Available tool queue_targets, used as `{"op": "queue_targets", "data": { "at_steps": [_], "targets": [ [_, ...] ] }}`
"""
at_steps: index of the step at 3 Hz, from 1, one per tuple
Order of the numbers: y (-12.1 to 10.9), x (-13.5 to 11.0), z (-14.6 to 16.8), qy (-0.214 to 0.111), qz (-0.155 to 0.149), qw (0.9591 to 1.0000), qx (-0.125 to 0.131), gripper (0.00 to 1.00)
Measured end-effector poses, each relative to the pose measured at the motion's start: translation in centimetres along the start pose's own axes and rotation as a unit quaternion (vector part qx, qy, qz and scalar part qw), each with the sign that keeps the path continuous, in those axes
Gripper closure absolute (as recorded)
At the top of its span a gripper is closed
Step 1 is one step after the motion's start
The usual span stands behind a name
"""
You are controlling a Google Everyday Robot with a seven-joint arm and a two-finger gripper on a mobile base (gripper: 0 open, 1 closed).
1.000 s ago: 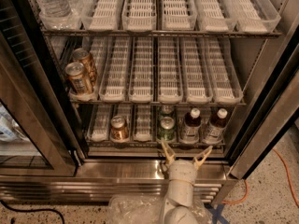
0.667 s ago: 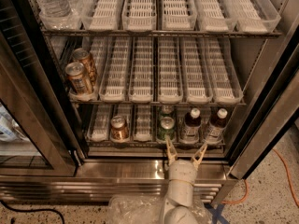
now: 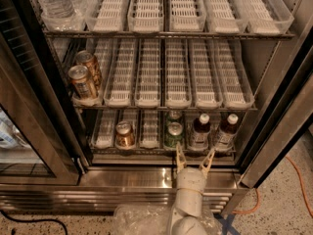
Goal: Pick blue plastic bottle from bottom shelf of fridge
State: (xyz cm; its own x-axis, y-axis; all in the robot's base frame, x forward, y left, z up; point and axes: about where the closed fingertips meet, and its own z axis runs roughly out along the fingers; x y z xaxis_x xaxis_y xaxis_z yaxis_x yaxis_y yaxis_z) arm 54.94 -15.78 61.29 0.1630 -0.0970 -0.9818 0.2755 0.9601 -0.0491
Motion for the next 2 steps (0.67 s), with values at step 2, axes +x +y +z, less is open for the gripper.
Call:
{"op": "queue_targets", "data": {
  "at_steps": [2],
  "targets": [
    [0.00, 0.00, 0.00, 0.000, 0.000, 1.0000, 0.000, 0.40]
  ]
}}
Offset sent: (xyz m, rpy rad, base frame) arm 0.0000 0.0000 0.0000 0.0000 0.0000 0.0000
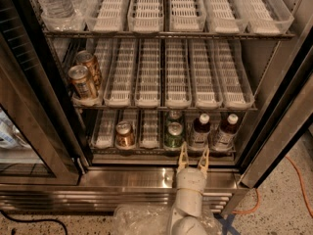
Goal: Pick blue plastic bottle from bottom shelf of fridge
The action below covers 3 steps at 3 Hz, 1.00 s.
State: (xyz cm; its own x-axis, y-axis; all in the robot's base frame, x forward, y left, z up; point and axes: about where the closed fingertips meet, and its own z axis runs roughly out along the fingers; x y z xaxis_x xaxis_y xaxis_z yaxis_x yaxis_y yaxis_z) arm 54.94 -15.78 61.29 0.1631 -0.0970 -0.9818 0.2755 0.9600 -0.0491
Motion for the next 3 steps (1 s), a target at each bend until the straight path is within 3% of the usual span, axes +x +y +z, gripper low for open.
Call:
{"op": "queue_targets", "data": {
  "at_steps": [1, 2, 3],
  "targets": [
    [0.00, 0.00, 0.01, 0.000, 0.000, 1.0000, 0.000, 0.28],
    [-0.04, 0.06, 0.15, -0.002, -0.001, 1.0000, 0.001, 0.29],
    [-0.10, 0.13, 0.13, -0.002, -0.001, 1.0000, 0.002, 0.39]
  ]
}}
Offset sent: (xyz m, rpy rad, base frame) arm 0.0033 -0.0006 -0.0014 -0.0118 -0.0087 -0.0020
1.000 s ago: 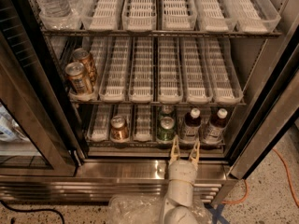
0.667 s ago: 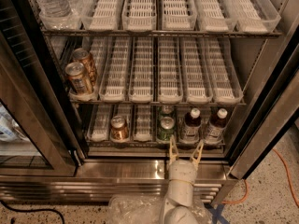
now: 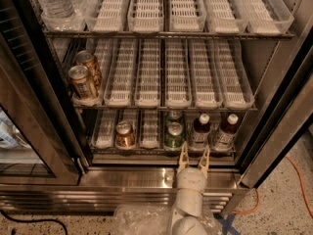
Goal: Pick blue plastic bottle from bottom shelf of fridge
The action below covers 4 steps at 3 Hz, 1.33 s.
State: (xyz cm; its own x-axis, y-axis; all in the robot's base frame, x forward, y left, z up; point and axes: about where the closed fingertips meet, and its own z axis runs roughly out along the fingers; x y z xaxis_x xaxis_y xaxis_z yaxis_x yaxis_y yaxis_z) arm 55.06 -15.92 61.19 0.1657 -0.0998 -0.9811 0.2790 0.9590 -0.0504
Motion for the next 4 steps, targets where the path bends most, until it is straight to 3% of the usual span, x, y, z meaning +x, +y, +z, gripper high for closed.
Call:
{"op": "queue_targets", "data": {
  "at_steps": [2, 3, 4],
  "targets": [
    [-1.7, 2.0, -3.9, 0.002, 0.007, 0.9999, 0.014, 0.32],
    [-1.6, 2.0, -3.6, -0.001, 0.005, 0.9999, 0.015, 0.29],
    [-1.6, 2.0, -3.6, -0.001, 0.005, 0.9999, 0.015, 0.11]
  ]
}}
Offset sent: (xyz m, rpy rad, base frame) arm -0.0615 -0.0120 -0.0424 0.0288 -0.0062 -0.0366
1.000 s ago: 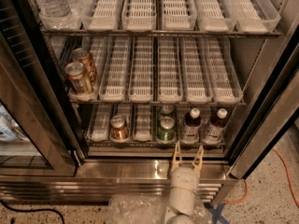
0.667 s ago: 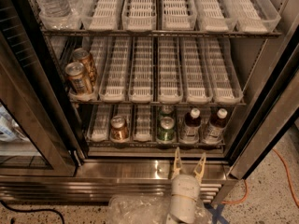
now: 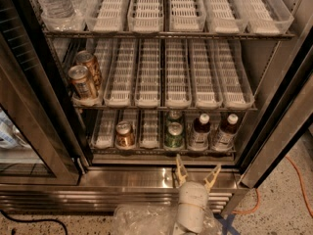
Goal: Pick blue plastic bottle from bottom shelf of fridge
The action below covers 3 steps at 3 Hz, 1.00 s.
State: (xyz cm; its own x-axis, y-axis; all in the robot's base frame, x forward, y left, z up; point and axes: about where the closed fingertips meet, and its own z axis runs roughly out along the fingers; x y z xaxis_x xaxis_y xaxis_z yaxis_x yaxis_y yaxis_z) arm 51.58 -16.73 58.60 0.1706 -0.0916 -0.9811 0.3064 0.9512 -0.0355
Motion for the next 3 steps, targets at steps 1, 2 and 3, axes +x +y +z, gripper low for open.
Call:
{"op": "queue_targets", "data": {
  "at_steps": [1, 2, 3],
  "targets": [
    [0.00, 0.00, 0.00, 0.000, 0.000, 1.0000, 0.000, 0.15],
    [0.00, 0.00, 0.00, 0.000, 0.000, 1.0000, 0.000, 0.25],
    [0.00, 0.00, 0.00, 0.000, 0.000, 1.0000, 0.000, 0.37]
  ]
}}
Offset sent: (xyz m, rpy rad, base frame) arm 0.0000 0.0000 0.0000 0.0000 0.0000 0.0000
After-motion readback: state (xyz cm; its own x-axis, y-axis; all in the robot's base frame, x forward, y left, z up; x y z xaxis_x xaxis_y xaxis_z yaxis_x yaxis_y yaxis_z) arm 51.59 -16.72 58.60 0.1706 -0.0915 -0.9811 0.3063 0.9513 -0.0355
